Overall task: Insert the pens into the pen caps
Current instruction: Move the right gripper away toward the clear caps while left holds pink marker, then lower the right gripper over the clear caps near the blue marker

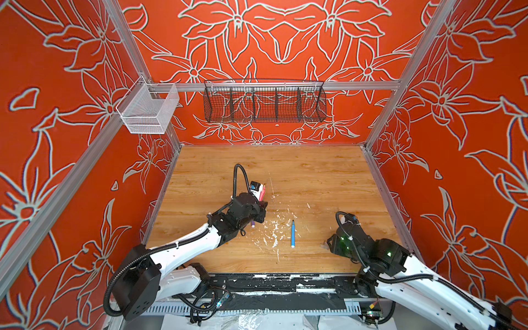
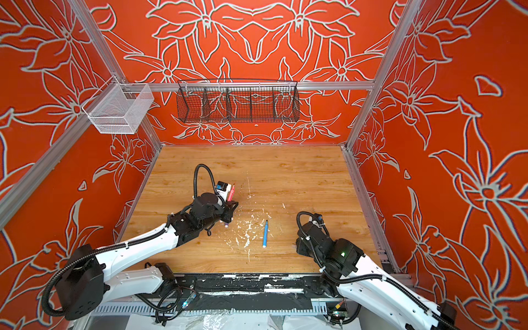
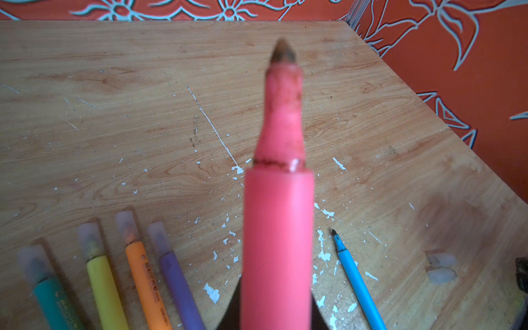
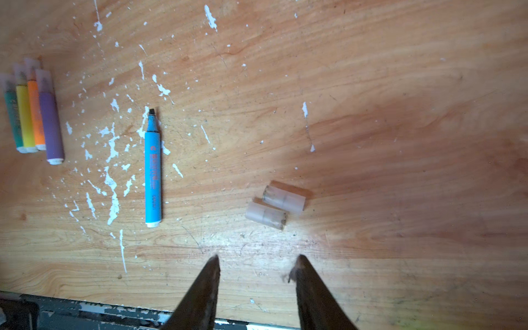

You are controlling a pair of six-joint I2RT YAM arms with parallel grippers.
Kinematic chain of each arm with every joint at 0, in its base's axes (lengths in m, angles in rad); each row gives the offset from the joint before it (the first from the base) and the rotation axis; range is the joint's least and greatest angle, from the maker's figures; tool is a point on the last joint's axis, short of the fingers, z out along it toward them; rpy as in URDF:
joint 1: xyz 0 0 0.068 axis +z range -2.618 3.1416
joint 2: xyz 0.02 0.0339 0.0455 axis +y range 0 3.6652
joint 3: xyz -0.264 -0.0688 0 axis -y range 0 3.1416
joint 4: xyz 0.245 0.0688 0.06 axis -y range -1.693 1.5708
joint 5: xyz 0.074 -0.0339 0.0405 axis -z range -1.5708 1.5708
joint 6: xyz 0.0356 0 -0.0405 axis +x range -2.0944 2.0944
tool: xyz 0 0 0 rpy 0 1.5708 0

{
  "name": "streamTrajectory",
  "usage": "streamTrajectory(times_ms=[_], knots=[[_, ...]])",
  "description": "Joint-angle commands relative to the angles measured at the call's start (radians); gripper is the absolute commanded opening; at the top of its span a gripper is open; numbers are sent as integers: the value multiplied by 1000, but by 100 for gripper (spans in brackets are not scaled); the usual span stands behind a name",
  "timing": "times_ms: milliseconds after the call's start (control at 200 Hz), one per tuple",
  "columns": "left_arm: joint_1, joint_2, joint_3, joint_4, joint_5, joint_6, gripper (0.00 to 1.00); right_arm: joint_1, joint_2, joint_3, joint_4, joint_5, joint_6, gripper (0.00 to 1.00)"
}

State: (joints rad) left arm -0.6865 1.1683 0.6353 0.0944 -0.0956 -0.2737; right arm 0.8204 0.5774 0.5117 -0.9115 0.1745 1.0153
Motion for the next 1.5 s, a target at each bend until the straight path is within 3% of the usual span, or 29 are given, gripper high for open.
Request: streamTrajectory(times_ms=[0, 390, 796, 991, 1496], knots=[[7, -20, -2, 18, 2, 27, 0, 7, 11, -38, -17, -12, 23, 45], [7, -35, 6, 22, 29, 23, 0, 8, 182, -75, 163, -124, 19, 46], [7, -55, 2, 19, 39, 21, 0, 9, 360, -61, 220, -39, 16, 56], [7, -66, -2, 21, 39, 23, 0, 9, 416, -82, 299, -67, 21, 59], [7, -63, 0, 21, 39, 26, 0, 57, 417, -113, 469, -191, 136, 59]])
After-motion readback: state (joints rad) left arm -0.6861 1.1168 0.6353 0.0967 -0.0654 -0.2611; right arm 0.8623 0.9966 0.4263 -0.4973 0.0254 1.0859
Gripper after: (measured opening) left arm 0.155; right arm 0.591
